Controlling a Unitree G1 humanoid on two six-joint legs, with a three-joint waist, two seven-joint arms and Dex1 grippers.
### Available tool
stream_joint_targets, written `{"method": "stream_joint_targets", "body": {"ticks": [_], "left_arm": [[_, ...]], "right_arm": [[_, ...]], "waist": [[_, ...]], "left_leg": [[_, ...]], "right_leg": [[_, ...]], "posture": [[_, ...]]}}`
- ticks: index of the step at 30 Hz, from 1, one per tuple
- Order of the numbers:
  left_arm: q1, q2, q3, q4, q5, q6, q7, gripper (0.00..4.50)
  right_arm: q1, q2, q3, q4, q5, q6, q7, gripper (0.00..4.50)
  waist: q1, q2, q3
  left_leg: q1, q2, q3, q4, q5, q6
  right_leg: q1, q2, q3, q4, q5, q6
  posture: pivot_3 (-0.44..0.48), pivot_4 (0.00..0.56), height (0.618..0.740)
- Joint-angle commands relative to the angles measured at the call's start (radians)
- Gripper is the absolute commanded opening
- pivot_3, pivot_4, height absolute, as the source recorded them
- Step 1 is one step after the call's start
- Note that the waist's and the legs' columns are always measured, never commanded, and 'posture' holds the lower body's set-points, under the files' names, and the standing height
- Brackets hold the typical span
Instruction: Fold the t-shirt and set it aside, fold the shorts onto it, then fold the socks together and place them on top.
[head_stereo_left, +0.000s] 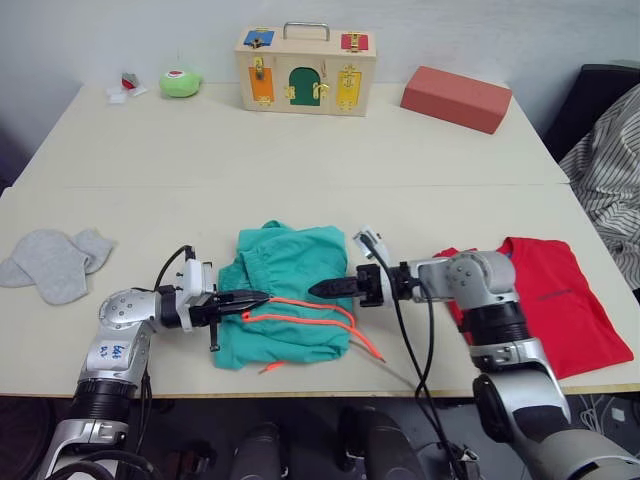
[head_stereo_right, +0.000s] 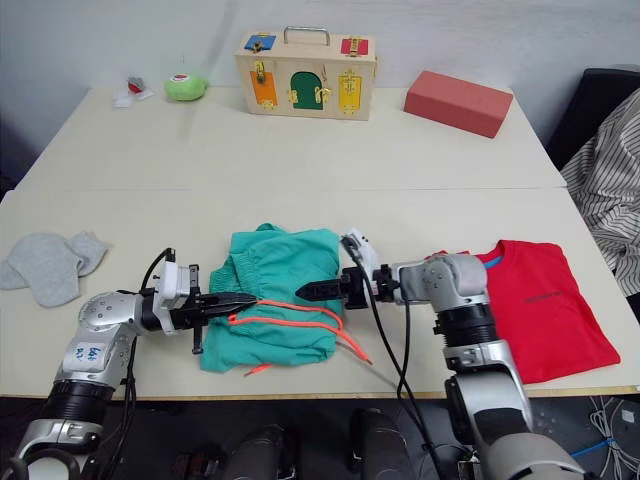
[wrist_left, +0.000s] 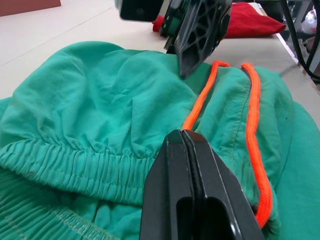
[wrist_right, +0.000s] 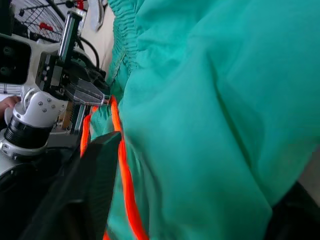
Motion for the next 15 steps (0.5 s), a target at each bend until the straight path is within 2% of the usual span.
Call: {"method": "stream_joint_targets", "body": {"ticks": [1, 6, 8, 11, 15], "left_arm": [[0.008, -0.005, 0.012, -0.001, 0.000, -0.022, 0.010, 0.00], [0.033, -0.004, 0.050, -0.062, -0.043, 0.014, 0.040, 0.00], [0.051, 0.012, 0.067, -0.166, -0.145, 0.204, 0.078, 0.00], [0.071, 0.017, 0.104, -0.325, -0.292, 0.402, 0.144, 0.00], [0.069, 0.002, 0.121, -0.388, -0.304, 0.426, 0.187, 0.00]], "right_arm": [[-0.026, 0.014, -0.061, -0.003, 0.002, -0.039, -0.031, 1.84], [0.013, -0.074, -0.079, -0.125, 0.048, 0.023, -0.001, 0.11], [0.022, -0.139, -0.068, -0.209, 0.080, 0.043, 0.045, 0.05], [0.037, -0.282, -0.061, -0.368, 0.163, 0.050, 0.177, 0.05], [0.077, -0.648, -0.039, -0.563, 0.197, -0.045, 0.474, 0.05]], "waist": [[0.000, 0.000, 0.000], [0.002, 0.000, 0.000], [0.002, 0.000, 0.000], [0.003, 0.000, 0.000], [0.009, 0.002, 0.001]], "left_leg": [[0.000, 0.000, 0.000, 0.000, 0.000, 0.000], [-0.001, 0.000, 0.000, 0.000, 0.000, 0.000], [-0.002, 0.000, 0.000, -0.001, -0.001, 0.001], [-0.003, 0.000, -0.001, -0.001, -0.001, 0.001], [-0.003, 0.000, -0.002, -0.002, -0.003, 0.002]], "right_leg": [[0.000, 0.000, 0.000, 0.000, 0.000, 0.000], [0.000, 0.000, 0.000, -0.001, 0.000, 0.000], [0.000, 0.000, 0.000, -0.001, 0.000, 0.000], [-0.001, 0.000, -0.001, -0.001, 0.000, 0.001], [0.001, 0.001, -0.001, -0.009, 0.000, 0.002]], "posture": [[0.000, 0.150, 0.740], [0.000, 0.150, 0.740], [0.000, 0.150, 0.740], [0.000, 0.150, 0.740], [0.000, 0.150, 0.740]]}}
